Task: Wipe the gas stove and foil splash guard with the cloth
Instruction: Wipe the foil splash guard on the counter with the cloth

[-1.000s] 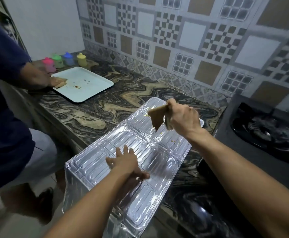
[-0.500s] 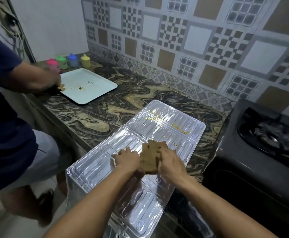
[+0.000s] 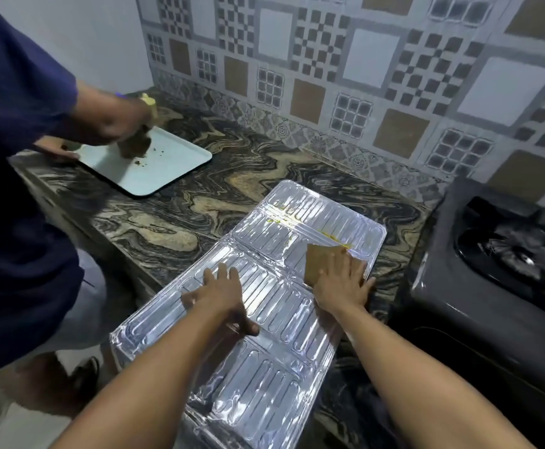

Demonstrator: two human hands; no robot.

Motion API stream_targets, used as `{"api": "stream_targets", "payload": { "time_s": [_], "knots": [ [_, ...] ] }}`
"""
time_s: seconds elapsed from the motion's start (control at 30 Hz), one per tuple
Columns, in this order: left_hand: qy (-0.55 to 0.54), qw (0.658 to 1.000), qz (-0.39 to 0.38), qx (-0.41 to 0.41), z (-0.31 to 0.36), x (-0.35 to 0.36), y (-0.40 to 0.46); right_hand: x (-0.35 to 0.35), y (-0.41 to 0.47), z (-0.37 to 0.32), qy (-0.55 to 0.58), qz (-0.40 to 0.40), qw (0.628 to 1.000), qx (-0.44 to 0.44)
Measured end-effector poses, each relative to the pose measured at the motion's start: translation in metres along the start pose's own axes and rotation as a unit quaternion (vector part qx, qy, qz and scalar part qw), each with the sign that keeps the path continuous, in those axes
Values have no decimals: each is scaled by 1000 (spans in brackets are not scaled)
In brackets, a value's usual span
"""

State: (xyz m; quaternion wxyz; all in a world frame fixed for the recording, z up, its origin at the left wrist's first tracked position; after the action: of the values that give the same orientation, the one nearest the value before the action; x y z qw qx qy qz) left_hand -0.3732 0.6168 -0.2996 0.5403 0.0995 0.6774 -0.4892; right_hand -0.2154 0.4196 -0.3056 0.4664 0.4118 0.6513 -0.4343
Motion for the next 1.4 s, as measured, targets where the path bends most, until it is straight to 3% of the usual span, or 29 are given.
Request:
{"api": "stream_targets", "payload": {
  "time_s": [0.1, 0.23, 0.3, 0.6, 0.8, 0.9, 1.2, 1.3, 1.4],
  "knots": [
    [27, 999, 16, 12, 1, -5, 3, 2, 2, -16, -11, -9, 1000, -1],
    [38, 999, -1, 14, 0, -4, 14, 13, -28, -89, -19, 5, 976, -215],
    [40, 999, -4, 14, 1, -3, 17, 15, -23, -107, -33, 1, 967, -254],
    [47, 999, -6, 18, -1, -2, 22, -2, 76, -93, -10, -34, 992, -121],
    [52, 999, -4, 8, -2, -1, 22, 26, 23, -151, -63, -42, 955, -288],
    [57, 998, -14, 1, 0, -1, 23, 33, 33, -163, -66, -42, 947, -311],
    [58, 998, -29, -6, 3, -2, 26, 8, 126, -141, -36, -68, 975, -207],
    [4, 1000, 25, -13, 10, -32, 30, 10, 121, -143, -27, -57, 978, -199],
    [38, 996, 85, -7, 13, -52, 40, 13, 122, -144, -27, -60, 977, -202]
  ]
}}
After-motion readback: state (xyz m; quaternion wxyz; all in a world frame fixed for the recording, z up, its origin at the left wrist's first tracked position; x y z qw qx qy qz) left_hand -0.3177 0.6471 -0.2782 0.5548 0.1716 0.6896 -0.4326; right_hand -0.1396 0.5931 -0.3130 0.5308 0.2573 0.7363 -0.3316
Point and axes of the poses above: each hand's wrist, its own y-axis towards the middle knuckle, its own x-axis out of the palm, z = x × y, the point moved 9 cm from there along y, towards the middle knuckle, and after that the axes turned 4 degrees about -x, right-handed, at the moved point
